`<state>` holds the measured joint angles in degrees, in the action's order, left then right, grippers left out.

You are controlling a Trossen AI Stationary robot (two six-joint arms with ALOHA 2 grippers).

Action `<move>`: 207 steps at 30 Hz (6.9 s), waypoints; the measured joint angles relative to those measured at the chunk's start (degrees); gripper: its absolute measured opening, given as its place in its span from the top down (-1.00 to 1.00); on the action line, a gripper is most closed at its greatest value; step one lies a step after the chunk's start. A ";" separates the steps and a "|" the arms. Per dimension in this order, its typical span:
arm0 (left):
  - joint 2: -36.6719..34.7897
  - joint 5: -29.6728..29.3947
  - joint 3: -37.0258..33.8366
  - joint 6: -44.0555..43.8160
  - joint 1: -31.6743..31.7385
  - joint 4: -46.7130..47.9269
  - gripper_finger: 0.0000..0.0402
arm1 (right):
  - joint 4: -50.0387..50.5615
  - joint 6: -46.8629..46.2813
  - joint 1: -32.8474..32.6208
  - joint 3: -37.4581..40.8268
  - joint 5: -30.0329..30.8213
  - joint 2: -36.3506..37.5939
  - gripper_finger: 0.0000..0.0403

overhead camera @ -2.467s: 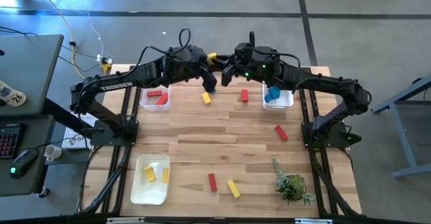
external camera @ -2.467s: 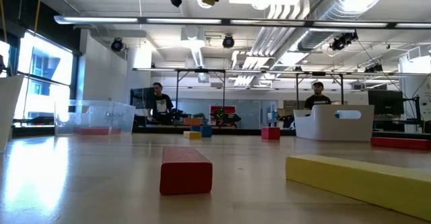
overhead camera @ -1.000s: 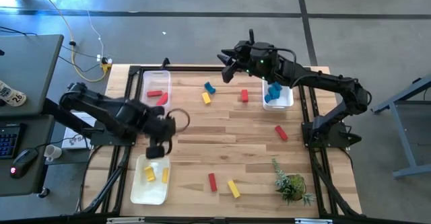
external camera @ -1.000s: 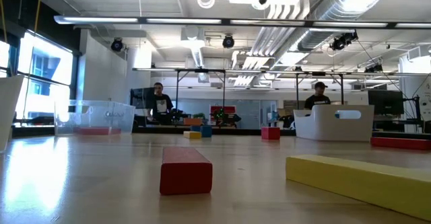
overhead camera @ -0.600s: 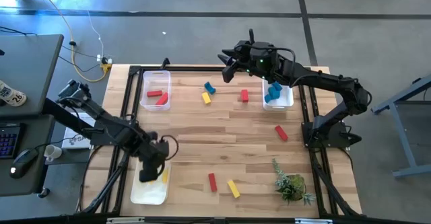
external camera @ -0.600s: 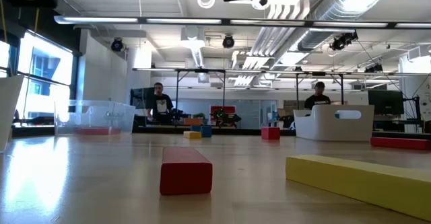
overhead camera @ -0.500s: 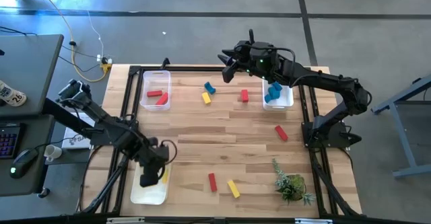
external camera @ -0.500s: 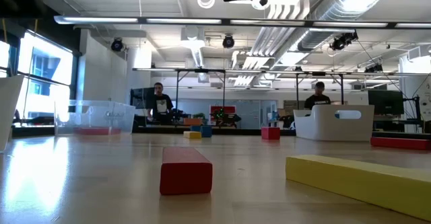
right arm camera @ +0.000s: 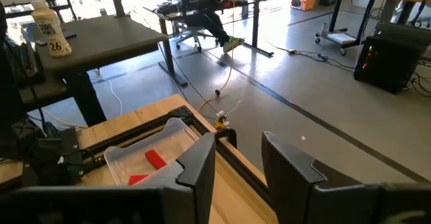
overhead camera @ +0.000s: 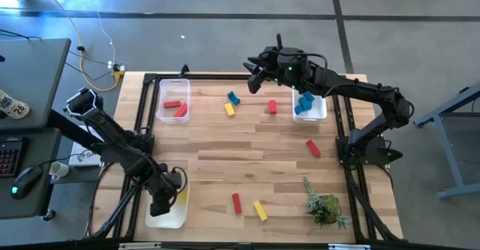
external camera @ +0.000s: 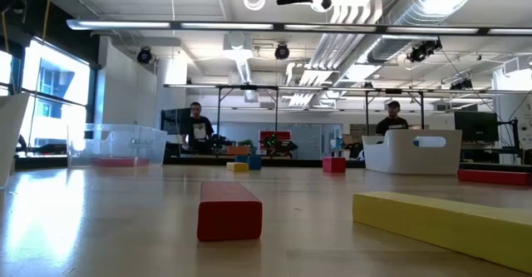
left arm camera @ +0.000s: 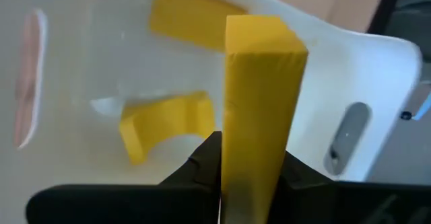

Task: Sort & place blocks by color
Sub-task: Put the yellow block into the bottom white bin, then put the red block into the transparent bin

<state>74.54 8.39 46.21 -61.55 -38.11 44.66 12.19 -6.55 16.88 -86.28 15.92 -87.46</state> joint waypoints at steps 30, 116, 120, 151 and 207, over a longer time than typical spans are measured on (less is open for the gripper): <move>-4.31 3.12 -1.13 -1.38 1.84 0.46 0.23 | 2.44 2.25 0.02 0.00 -0.02 0.00 0.46; -27.19 -30.03 -1.08 25.12 48.33 -1.22 0.24 | 42.13 -38.05 11.44 -0.04 -10.36 -24.51 -0.01; -27.19 -30.04 -1.08 25.78 48.33 -1.25 0.24 | 43.96 -38.23 12.23 -0.02 -10.08 -25.88 -0.01; -27.17 -34.79 -1.11 25.78 48.61 -3.20 0.24 | 41.72 -28.03 13.99 -0.02 -15.83 -31.06 0.52; -21.04 -8.81 -1.11 51.28 58.49 -32.17 -0.11 | 24.84 20.56 -0.17 -28.74 -43.81 -26.95 0.52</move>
<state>53.50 -0.42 45.10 -10.26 20.38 12.49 37.03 14.02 16.71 -115.02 -27.89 -114.41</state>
